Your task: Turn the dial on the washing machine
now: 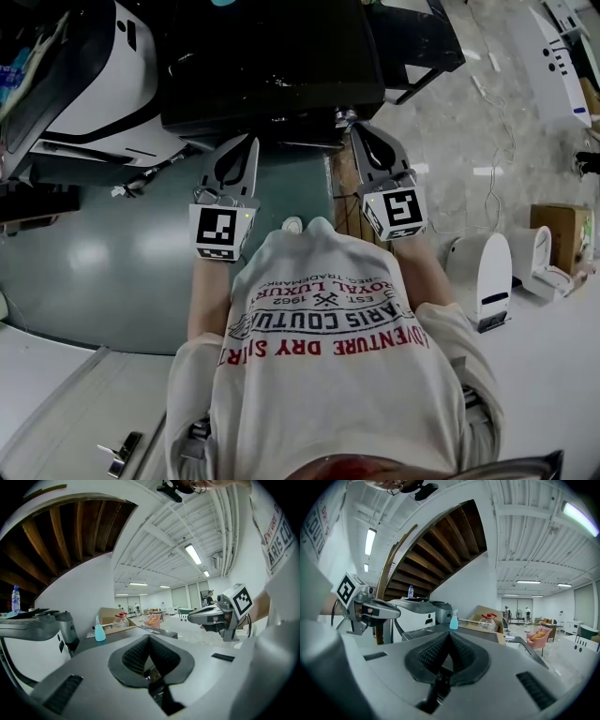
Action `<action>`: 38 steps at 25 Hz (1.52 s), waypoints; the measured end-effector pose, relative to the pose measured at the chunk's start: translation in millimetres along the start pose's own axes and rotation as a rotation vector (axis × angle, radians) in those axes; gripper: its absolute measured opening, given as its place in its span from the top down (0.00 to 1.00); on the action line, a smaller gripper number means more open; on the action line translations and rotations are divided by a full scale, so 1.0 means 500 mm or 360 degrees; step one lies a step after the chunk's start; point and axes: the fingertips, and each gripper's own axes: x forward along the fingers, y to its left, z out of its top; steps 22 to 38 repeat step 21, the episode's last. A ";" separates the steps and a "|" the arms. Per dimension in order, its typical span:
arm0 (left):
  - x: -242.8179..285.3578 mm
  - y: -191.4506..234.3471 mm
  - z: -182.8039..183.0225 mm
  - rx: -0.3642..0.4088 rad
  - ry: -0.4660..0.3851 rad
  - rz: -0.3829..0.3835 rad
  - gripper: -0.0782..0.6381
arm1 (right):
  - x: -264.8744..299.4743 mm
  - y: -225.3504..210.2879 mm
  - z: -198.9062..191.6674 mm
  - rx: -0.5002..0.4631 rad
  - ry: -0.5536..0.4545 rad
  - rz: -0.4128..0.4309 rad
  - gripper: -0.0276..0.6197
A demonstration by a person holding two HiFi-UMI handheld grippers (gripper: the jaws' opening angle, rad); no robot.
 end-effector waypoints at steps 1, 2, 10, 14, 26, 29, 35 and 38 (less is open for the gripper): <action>-0.003 -0.002 0.000 -0.0003 -0.0003 0.0001 0.87 | -0.002 0.002 0.001 0.0003 -0.0004 0.0001 0.92; -0.006 -0.004 0.001 -0.0005 -0.0006 0.0000 0.87 | -0.003 0.003 0.002 0.0005 -0.0008 0.0000 0.92; -0.018 -0.011 0.015 -0.0013 -0.0036 -0.0008 0.87 | -0.008 -0.011 0.009 0.0135 -0.0047 -0.0026 0.92; -0.018 -0.016 0.016 -0.0012 -0.0034 -0.0011 0.87 | -0.012 -0.019 0.005 0.0168 -0.0035 -0.0026 0.91; -0.025 -0.006 0.020 -0.0027 -0.0049 0.0006 0.87 | -0.012 -0.021 -0.002 0.0149 -0.0020 -0.0045 0.91; -0.025 -0.006 0.020 -0.0027 -0.0049 0.0006 0.87 | -0.012 -0.021 -0.002 0.0149 -0.0020 -0.0045 0.91; -0.025 -0.006 0.020 -0.0027 -0.0049 0.0006 0.87 | -0.012 -0.021 -0.002 0.0149 -0.0020 -0.0045 0.91; -0.025 -0.006 0.020 -0.0027 -0.0049 0.0006 0.87 | -0.012 -0.021 -0.002 0.0149 -0.0020 -0.0045 0.91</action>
